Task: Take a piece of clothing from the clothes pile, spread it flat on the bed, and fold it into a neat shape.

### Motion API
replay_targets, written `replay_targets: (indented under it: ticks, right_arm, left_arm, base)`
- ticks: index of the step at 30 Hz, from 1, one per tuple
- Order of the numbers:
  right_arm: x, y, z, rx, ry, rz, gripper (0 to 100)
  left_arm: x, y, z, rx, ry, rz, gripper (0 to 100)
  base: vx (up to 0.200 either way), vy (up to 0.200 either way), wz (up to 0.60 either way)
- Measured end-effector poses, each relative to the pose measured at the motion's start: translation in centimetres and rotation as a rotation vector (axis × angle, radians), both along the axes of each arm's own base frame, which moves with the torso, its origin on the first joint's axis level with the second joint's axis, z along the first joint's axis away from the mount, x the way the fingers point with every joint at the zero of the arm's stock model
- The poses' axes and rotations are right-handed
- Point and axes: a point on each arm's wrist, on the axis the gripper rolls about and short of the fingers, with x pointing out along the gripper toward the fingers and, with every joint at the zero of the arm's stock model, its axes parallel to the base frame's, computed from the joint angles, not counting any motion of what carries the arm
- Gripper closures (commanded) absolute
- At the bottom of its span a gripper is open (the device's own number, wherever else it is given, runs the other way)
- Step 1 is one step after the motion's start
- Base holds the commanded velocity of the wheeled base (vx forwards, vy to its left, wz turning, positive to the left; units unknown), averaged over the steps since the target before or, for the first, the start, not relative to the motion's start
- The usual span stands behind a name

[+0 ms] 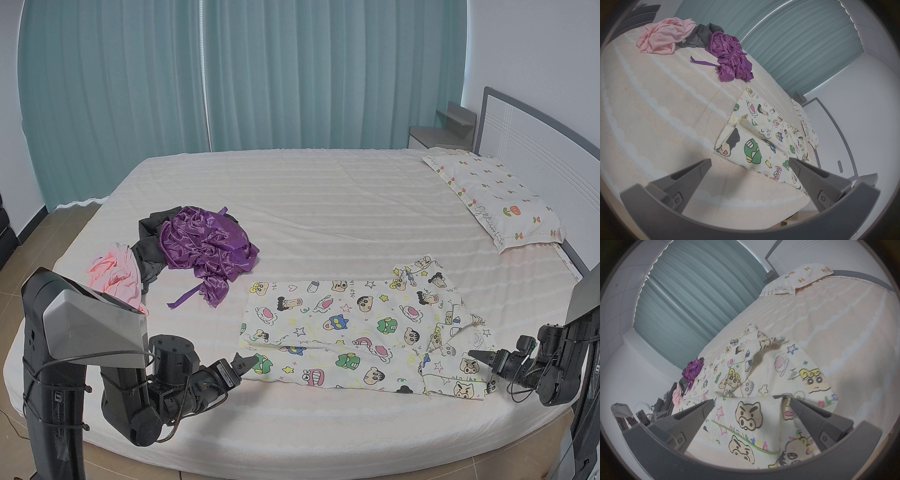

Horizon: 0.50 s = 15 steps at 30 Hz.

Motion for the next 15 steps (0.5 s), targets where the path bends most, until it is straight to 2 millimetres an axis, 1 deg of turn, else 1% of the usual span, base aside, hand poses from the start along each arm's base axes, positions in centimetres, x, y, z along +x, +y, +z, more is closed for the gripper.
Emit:
replay_targets:
  ticks: [7,15]
  right_arm:
    - [0.6,-0.1,-0.8,-0.018,-0.009,0.015,0]
    - [1.2,-1.1,-0.9,-0.03,-0.036,-0.012,0]
  left_arm:
    - [0.0,0.0,0.0,0.0,0.0,-0.001,0]
    - [0.0,0.0,-0.1,0.011,-0.001,0.009,0]
  base:
    - [0.0,0.0,0.0]
    - [0.0,0.0,0.0]
